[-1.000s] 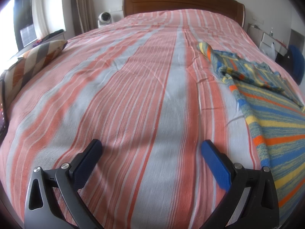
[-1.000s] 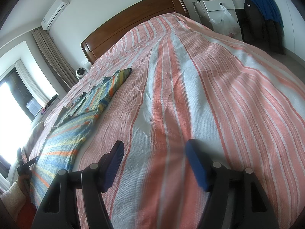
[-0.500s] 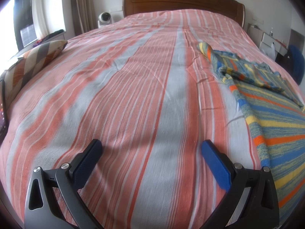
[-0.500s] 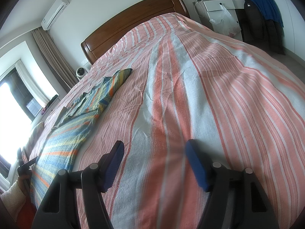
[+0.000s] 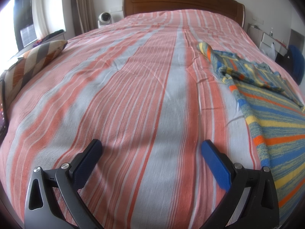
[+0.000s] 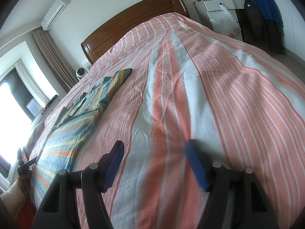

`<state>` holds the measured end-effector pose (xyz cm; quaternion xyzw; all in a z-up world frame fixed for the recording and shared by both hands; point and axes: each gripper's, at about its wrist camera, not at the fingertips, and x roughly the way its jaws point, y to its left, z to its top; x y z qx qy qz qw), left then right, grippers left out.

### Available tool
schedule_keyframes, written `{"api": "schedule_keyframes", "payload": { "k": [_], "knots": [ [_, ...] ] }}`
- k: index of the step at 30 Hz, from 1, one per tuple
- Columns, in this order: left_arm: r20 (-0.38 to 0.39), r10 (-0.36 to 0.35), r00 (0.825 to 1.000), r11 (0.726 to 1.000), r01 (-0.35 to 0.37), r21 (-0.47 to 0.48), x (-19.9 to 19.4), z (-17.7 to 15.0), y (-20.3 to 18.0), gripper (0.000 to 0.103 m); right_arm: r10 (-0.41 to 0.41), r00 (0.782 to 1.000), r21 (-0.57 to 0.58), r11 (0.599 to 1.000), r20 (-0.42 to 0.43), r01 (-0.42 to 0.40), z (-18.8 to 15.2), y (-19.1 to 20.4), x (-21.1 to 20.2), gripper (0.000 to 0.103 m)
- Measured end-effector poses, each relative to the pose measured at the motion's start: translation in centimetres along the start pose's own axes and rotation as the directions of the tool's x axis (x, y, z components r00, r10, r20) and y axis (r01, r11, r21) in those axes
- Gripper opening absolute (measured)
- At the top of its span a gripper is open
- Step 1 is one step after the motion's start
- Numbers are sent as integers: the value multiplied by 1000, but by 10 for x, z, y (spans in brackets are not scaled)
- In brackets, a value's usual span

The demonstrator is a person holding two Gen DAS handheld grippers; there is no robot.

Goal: Fold small clothes

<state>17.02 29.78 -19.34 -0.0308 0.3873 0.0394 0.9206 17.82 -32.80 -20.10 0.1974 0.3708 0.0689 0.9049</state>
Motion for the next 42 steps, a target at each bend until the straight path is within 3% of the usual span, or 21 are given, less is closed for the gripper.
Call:
{"api": "schedule_keyframes", "payload": {
  "k": [16,19,21,22,25,26,29,30,32,34,36,38,39,40,42],
  "knots": [
    [4,-13,1000,1000,13,-7,-5,2,7,103,-22,1000,-10,1000,-18,22,1,2,0,67],
    [-37,-87,996,996,85,-34,-13,6,17,102,-60,995,-19,998,-79,59,8,9,3,67],
    [-92,-157,983,985,149,-90,-25,7,25,102,-142,978,-46,990,-155,137,18,25,-1,67],
    [-117,-217,969,972,204,-118,-34,4,28,101,-155,971,-61,987,-181,146,20,34,-5,67],
    [-221,-371,902,928,351,-124,-67,-19,18,101,-52,960,-152,988,-273,11,10,84,-39,67],
    [-282,-388,877,921,378,-91,-79,-35,6,102,-43,953,-180,984,-300,-12,4,96,-46,67],
    [-393,-365,844,923,384,-35,-93,-72,-19,97,-17,902,-245,964,-432,-99,-37,138,-71,67],
    [-406,-343,847,929,371,-11,-96,-80,-26,92,-2,884,-238,963,-468,-123,-51,145,-75,67],
    [-414,-257,874,942,322,95,-102,-86,-46,81,21,854,-192,971,-520,-141,-75,149,-77,65],
    [-420,-242,875,942,316,115,-102,-85,-54,69,8,842,-140,985,-540,-100,-95,143,-72,57],
    [-444,-229,866,942,312,124,-98,-86,-62,59,-2,841,-110,992,-541,-69,-106,136,-66,50],
    [-463,-218,859,935,319,152,-95,-87,-69,39,6,826,-86,994,-564,-66,-114,132,-57,37],
    [-471,-232,851,932,333,143,-94,-87,-69,7,1,820,-85,995,-573,-61,-117,130,-52,15],
    [-491,-264,830,927,359,109,-91,-86,-68,3,-3,815,-88,994,-579,-58,-117,129,-49,4],
    [-496,-317,809,921,387,44,-90,-84,-61,3,27,818,-60,995,-574,-75,-112,128,-51,4]
  ]
}}
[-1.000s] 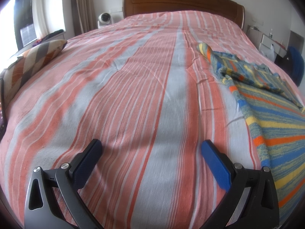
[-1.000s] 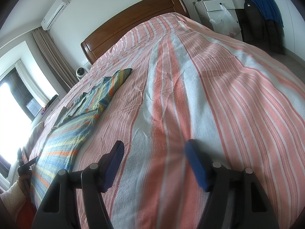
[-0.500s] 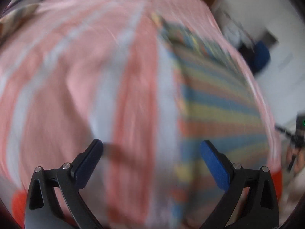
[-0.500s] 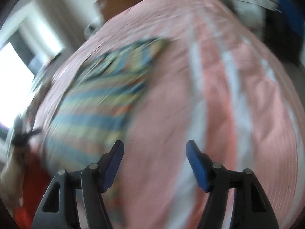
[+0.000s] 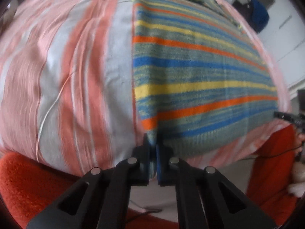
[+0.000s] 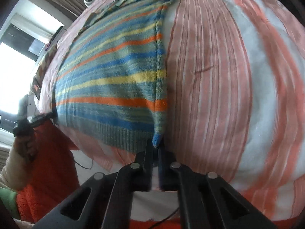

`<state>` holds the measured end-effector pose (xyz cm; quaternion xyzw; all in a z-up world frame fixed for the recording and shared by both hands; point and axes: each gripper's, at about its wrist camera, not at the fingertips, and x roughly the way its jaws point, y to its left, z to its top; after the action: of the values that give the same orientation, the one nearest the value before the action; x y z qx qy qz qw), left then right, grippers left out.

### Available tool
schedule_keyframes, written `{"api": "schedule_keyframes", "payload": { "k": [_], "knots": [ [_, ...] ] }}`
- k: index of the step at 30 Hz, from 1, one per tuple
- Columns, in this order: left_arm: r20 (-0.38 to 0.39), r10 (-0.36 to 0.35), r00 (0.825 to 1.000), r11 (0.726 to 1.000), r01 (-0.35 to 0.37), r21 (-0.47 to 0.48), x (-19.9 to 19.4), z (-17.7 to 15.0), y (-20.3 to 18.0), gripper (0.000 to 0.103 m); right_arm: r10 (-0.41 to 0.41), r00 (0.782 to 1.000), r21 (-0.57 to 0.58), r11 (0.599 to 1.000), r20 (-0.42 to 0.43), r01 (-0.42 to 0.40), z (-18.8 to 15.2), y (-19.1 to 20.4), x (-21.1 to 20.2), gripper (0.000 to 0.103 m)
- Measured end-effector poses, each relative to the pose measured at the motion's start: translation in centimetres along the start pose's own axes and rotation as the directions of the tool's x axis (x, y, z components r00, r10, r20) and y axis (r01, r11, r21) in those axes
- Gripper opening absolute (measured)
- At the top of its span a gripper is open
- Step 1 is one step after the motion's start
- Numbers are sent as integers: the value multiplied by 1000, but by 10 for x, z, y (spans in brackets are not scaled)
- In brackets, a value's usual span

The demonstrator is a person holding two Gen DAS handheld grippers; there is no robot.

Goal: Fold small clothes

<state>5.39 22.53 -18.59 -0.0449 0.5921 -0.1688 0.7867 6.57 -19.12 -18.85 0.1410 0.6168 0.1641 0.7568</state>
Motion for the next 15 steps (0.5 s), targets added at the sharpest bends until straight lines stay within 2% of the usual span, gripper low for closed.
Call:
{"api": "schedule_keyframes", "payload": {
  "k": [3,5,7,9,10,12,15],
  "knots": [
    [30,-136,990,987,138,-79,-14,7,10,2,128,990,62,989,63,-132,7,-5,-21,4],
    [90,-224,970,963,234,-133,-28,21,19,2,195,972,80,975,130,-206,18,-7,-37,4],
    [155,-272,950,944,295,-148,-39,44,22,2,228,956,75,967,184,-245,33,-7,-48,4],
    [226,-293,929,935,328,-138,-45,84,25,2,249,934,61,960,257,-272,59,-6,-57,4],
    [241,-289,926,936,327,-134,-44,97,26,2,239,925,52,963,296,-266,78,-8,-59,4],
    [286,-280,916,935,327,-133,-34,146,32,3,221,913,38,968,343,-248,110,-9,-58,4],
    [316,-261,912,931,324,-167,-16,199,48,2,183,891,29,976,415,-214,171,-19,-48,4]
  ]
}}
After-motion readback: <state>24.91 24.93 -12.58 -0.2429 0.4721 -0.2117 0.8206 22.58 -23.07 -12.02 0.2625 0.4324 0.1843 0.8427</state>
